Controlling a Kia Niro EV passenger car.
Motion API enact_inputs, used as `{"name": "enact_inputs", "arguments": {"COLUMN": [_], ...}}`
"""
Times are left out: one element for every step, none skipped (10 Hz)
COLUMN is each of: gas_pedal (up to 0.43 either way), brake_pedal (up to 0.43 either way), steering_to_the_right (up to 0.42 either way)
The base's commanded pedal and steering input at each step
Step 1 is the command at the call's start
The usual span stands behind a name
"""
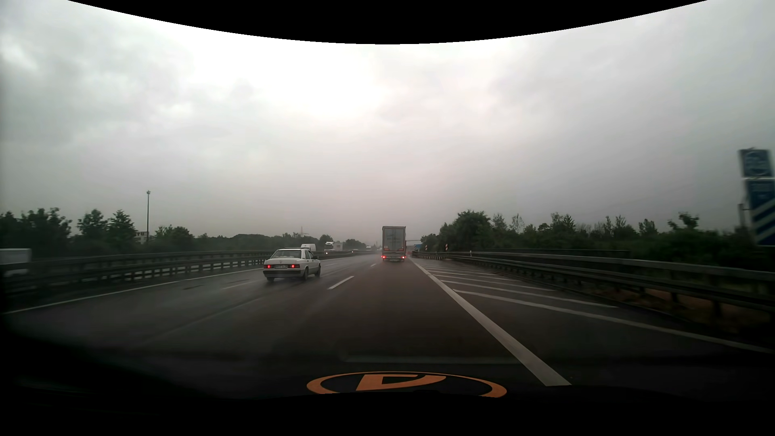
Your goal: Follow the waypoints while adhering to traffic rules and regulations
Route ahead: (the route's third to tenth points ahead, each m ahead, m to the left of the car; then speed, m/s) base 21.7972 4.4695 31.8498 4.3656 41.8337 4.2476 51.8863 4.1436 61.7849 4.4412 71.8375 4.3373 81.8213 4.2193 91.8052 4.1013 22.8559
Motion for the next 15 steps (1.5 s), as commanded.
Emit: {"name": "enact_inputs", "arguments": {"gas_pedal": [0.0, 0.0, 0.0, 0.0, 0.0, 0.0, 0.0, 0.0, 0.0, 0.0, 0.0, 0.0, 0.0, 0.0, 0.0], "brake_pedal": [0.0, 0.0, 0.0, 0.024, 0.079, 0.146, 0.189, 0.207, 0.226, 0.232, 0.232, 0.232, 0.226, 0.195, 0.165], "steering_to_the_right": [0.0, -0.001, 0.0, -0.001, -0.001, -0.002, -0.001, -0.001, -0.002, -0.003, -0.003, -0.003, -0.003, -0.003, -0.001]}}
